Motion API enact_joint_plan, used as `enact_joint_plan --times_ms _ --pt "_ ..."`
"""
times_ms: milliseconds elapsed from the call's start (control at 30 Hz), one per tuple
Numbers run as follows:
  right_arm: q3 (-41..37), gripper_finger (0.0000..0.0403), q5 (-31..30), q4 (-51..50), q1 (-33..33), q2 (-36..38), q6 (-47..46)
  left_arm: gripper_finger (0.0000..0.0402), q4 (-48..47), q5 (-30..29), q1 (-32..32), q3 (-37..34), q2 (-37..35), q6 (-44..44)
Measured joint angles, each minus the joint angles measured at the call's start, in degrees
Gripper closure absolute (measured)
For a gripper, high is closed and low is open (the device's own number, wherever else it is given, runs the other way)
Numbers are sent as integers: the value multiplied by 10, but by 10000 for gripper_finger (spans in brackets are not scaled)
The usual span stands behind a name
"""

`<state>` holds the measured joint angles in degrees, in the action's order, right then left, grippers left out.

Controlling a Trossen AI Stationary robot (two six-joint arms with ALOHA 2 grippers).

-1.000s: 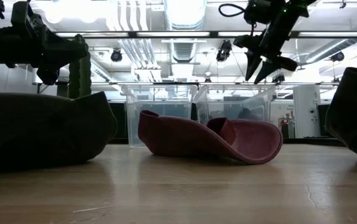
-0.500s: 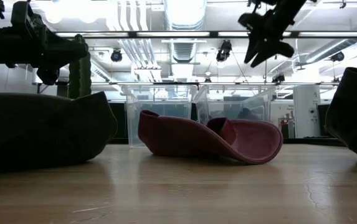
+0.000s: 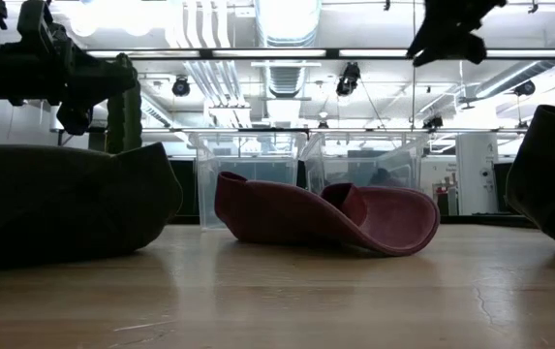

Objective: Pick & Place hat
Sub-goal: Put the right red cap into the right transparent bin

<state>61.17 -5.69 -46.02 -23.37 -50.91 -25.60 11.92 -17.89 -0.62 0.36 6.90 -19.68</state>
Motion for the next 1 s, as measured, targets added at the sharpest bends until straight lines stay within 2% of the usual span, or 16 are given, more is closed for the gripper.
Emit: enact_joint_plan --times_ms 167,433,700,1000 --pt "-55 275 1 41 58 60 -10 328 0 0 0 0 0 0" --pt "-153 285 2 208 165 100 -10 328 0 0 0 0 0 -5" --pt "-214 298 2 290 247 80 -44 328 0 -14 0 0 0 -10" --pt "-215 308 2 320 313 25 -85 328 -5 -17 0 0 0 -15"
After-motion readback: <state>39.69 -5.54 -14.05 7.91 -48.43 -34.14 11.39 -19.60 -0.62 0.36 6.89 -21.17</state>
